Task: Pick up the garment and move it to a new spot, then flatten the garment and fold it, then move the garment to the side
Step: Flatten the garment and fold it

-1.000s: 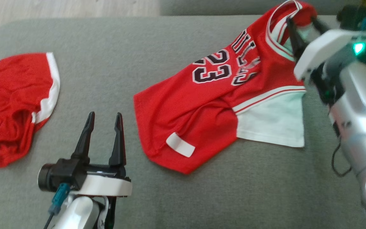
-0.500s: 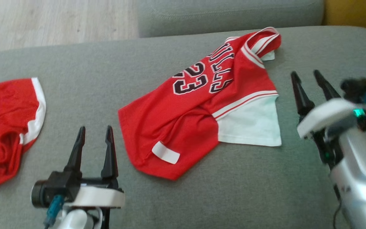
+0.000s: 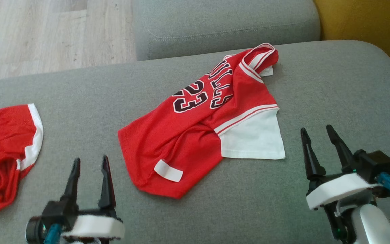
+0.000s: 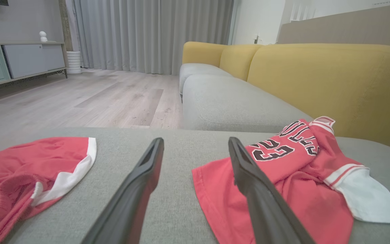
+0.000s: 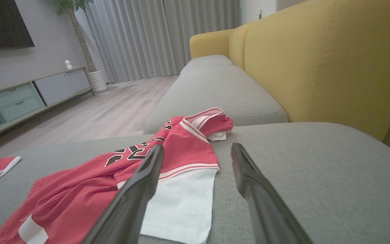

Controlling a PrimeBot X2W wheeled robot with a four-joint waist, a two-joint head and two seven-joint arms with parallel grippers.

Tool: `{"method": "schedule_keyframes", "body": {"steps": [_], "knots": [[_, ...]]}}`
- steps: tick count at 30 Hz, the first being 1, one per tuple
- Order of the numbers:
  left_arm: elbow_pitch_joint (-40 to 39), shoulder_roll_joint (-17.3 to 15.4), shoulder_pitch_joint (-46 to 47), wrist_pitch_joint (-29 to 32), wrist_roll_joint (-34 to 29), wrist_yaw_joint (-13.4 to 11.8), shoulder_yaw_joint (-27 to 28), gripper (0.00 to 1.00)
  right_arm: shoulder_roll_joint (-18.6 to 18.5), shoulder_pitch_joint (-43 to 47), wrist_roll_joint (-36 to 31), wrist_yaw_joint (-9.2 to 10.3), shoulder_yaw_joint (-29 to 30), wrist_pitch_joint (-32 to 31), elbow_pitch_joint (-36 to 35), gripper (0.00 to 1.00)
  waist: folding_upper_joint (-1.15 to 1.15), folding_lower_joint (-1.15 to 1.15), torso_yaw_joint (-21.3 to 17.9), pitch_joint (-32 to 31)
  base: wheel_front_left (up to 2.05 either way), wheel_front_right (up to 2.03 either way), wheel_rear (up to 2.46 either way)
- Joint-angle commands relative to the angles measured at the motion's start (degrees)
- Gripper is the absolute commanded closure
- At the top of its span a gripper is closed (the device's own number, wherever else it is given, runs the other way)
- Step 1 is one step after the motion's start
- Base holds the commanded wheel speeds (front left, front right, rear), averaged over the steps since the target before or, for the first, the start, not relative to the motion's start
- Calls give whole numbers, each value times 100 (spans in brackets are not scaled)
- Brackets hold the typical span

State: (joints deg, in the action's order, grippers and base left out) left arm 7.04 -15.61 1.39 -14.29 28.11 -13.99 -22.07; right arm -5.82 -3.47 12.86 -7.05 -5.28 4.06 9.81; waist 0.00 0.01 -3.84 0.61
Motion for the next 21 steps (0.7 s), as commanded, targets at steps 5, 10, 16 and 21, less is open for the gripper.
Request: {"method": "schedule_keyframes", "body": {"steps": [5,10,16,21], "knots": [[-79,-11,7,-71,-109,79,291,0,86,40,-147,-44,50,-296,-606,0,0,-1,-13,-57,0,0,0],[-58,-14,-23,-71,-141,121,308,0,170,171,-93,-44,187,-470,-814,0,0,-1,-3,-36,0,0,0],[-18,16,31,-46,-143,193,220,0,201,198,-96,-44,225,-538,-925,0,0,-1,18,31,0,0,0],[174,193,154,278,-114,359,-129,0,219,186,-90,-44,190,-604,-976,0,0,-1,57,101,0,0,0]]}}
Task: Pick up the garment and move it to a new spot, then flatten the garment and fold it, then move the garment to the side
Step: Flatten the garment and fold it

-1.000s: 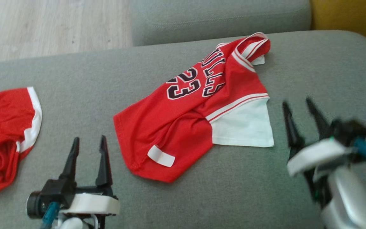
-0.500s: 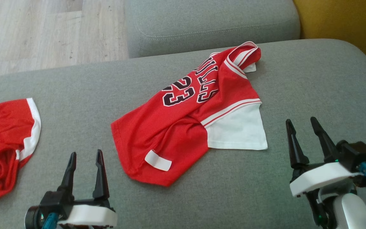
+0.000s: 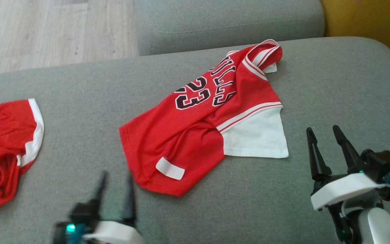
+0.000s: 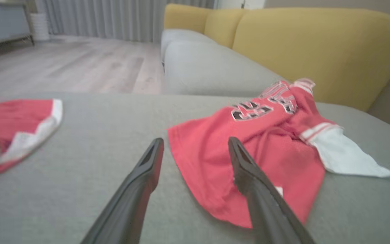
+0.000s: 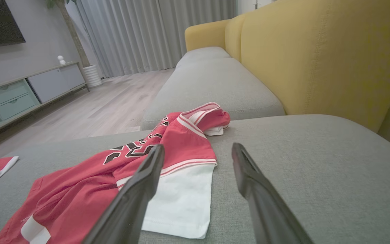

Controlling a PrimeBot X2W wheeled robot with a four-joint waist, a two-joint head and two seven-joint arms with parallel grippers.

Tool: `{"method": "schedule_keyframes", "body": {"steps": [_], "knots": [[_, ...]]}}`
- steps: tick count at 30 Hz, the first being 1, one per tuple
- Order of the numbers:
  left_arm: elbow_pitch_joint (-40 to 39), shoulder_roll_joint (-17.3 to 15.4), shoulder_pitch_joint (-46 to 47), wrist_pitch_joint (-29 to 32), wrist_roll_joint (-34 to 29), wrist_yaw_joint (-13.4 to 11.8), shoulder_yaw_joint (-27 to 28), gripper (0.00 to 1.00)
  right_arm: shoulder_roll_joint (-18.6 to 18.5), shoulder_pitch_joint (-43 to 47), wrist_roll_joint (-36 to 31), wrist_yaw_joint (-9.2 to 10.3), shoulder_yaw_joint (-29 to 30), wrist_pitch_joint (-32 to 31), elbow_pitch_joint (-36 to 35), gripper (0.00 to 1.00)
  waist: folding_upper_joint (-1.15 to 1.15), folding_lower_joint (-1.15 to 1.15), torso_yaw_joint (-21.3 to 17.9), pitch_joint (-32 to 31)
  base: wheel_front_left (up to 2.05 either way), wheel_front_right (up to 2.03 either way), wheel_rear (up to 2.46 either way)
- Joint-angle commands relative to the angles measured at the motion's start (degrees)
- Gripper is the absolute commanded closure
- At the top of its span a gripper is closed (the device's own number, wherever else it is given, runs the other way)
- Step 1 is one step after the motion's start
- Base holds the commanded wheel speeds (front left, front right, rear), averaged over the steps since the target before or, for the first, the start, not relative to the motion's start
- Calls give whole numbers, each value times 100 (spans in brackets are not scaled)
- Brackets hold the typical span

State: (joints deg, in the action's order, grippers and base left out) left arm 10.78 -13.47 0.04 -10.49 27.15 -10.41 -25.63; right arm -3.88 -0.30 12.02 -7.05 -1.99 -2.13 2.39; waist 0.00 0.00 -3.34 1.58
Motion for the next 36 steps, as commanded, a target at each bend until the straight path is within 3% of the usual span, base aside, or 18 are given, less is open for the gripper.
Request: {"method": "schedule_keyframes", "body": {"steps": [1,7,13,18,19,20,25,29,36], "knots": [[-84,32,349,53,-34,29,106,0,30,-145,-5,-44,-151,7,-246,0,0,0,17,32,0,0,0],[807,427,785,575,134,118,-146,0,54,-280,0,-44,-309,6,-252,0,0,0,-46,210,0,0,0],[1590,642,1130,773,213,-155,-59,0,68,-347,20,-44,-393,18,-217,0,0,0,-200,358,0,0,0],[1998,698,1297,909,297,-126,-74,0,75,-391,32,-44,-425,38,-170,0,0,0,-285,413,0,0,0],[2059,703,1327,927,300,-120,-84,33,76,-395,31,-44,-432,34,-160,0,0,0,-292,419,0,0,0],[2108,709,1354,930,304,-114,-91,100,78,-398,37,-44,-444,27,-144,0,0,0,-295,424,0,0,0],[2255,722,1426,884,325,-24,-137,100,85,-488,58,-44,-523,-307,184,0,0,0,-269,453,0,0,0],[2253,735,1431,841,361,36,-160,100,95,-763,46,-44,-456,-834,749,0,0,0,-225,491,0,0,0],[2152,722,1474,719,346,130,-233,100,99,-1496,191,-44,-477,-989,1976,0,0,0,-73,585,0,0,0]]}}
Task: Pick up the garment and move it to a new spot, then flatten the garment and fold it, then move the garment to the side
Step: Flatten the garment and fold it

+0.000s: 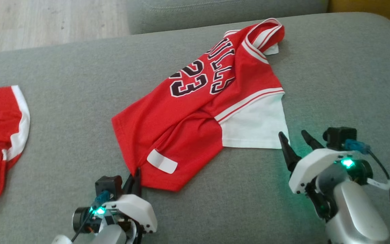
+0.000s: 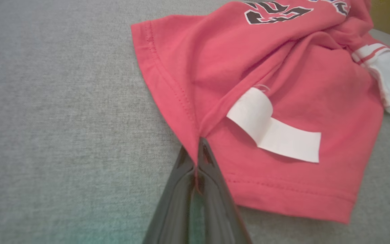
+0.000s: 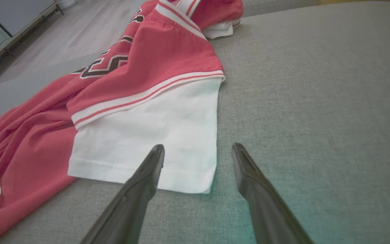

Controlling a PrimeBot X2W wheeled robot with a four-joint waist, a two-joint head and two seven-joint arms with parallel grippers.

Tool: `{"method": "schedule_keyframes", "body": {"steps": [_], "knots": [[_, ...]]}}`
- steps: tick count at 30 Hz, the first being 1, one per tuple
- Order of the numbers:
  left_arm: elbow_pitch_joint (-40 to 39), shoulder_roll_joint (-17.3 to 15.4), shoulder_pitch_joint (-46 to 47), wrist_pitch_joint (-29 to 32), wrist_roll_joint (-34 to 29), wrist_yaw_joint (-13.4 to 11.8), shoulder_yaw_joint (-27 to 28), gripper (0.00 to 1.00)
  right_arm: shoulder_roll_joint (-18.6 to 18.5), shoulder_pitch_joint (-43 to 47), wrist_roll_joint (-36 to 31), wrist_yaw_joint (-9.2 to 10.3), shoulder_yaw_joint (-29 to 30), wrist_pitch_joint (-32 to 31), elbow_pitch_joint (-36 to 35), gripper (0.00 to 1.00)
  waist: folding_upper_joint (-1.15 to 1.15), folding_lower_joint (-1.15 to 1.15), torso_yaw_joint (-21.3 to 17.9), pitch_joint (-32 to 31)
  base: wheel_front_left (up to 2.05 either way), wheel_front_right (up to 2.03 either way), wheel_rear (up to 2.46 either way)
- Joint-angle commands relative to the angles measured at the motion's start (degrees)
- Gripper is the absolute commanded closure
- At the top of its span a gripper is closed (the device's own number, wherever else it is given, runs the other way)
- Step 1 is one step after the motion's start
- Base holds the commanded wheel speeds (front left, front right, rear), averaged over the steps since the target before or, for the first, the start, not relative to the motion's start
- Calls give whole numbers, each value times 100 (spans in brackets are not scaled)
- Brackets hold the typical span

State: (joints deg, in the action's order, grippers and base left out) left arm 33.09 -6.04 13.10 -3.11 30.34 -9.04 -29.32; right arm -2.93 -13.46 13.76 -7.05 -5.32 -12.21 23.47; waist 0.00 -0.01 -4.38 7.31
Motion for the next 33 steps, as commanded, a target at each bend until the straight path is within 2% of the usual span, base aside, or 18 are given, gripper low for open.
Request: {"method": "schedule_keyframes", "body": {"steps": [1,7,11,12,14,19,23,28,31,33], "knots": [[-88,-19,176,-21,22,2,118,100,4,-253,13,-44,-178,20,70,0,0,1,58,17,0,0,0],[-158,-33,206,-113,-6,165,-4,100,4,-595,-375,-44,-294,92,1087,0,0,1,136,52,0,0,0],[-191,-44,210,-160,-16,190,-35,100,4,-715,-475,-44,-376,101,1382,2,0,1,139,71,0,0,0],[-200,-52,212,-175,-19,191,-38,100,4,-749,-460,-44,-409,107,1454,19,0,1,134,79,0,0,0],[-221,-72,220,-199,-25,191,-43,100,4,-829,-443,-44,-465,170,1561,100,0,1,120,100,0,0,0],[-294,-115,244,-291,0,211,-20,100,5,-977,-216,-44,-456,465,1648,100,0,1,90,118,0,0,0],[-646,-80,240,-645,286,315,266,100,5,-997,46,-44,-238,879,1256,100,0,1,47,48,0,0,0],[-1717,-200,207,-821,808,572,755,100,-4,-825,98,-44,12,859,-45,100,0,1,-94,-124,0,0,0],[-2670,-410,212,-599,1098,705,966,100,-97,-646,132,-44,220,572,-1183,100,0,1,-157,-207,0,0,0],[-3341,-594,234,-360,1237,697,1098,100,-169,-547,184,-44,331,324,-1980,100,0,1,-190,-241,0,0,0]]}}
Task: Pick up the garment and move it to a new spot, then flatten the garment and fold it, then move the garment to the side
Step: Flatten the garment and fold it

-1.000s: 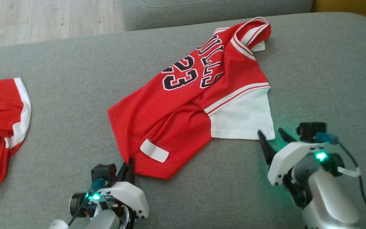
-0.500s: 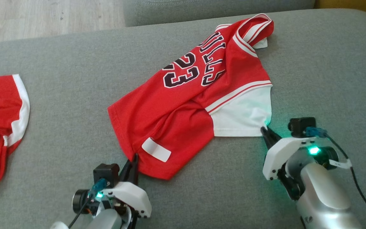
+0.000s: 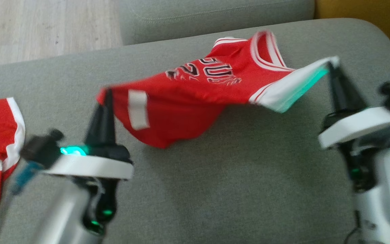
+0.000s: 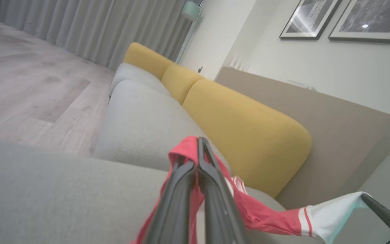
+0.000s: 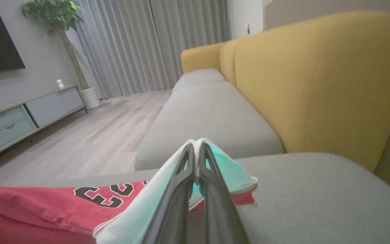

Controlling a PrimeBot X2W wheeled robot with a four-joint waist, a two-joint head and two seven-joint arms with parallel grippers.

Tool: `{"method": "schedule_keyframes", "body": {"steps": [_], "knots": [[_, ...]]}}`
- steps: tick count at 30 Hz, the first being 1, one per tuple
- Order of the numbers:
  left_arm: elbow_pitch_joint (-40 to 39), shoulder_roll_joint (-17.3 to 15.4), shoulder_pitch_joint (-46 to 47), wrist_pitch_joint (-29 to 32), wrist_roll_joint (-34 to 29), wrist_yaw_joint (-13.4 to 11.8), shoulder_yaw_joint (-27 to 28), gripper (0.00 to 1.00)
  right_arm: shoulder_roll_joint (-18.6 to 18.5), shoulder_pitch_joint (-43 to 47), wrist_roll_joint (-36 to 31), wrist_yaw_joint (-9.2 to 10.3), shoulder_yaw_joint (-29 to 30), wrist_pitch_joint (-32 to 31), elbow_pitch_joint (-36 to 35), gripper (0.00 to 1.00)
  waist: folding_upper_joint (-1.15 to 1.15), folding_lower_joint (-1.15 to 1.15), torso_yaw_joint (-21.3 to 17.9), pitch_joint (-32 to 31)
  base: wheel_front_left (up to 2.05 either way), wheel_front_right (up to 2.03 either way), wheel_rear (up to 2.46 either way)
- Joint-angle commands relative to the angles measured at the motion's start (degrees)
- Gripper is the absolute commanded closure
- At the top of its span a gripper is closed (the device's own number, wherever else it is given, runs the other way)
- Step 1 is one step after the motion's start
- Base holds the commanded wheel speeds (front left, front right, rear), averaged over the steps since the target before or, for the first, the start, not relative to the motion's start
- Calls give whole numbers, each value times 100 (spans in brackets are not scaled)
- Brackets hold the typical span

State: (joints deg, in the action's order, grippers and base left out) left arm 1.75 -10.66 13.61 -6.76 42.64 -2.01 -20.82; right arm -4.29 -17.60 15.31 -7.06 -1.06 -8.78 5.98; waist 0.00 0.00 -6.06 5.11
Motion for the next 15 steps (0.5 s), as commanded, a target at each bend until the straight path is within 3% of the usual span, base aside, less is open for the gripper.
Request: {"method": "schedule_keyframes", "body": {"steps": [1,9,12,15], "knots": [[-542,-228,206,141,45,-51,312,100,-94,-99,36,-43,-44,-150,-604,100,0,0,-29,-32,0,0,0],[-2767,-745,633,1421,466,-563,671,100,-552,-253,-89,-43,635,-1071,-3070,100,0,0,49,41,0,0,0],[-3018,-851,886,1753,620,-678,777,100,-730,-488,-30,-43,763,-1312,-3342,100,0,0,71,237,0,0,0],[-2855,-914,1131,2051,804,-775,863,100,-848,-866,182,-43,749,-1475,-3164,100,0,0,70,586,0,0,0]]}}
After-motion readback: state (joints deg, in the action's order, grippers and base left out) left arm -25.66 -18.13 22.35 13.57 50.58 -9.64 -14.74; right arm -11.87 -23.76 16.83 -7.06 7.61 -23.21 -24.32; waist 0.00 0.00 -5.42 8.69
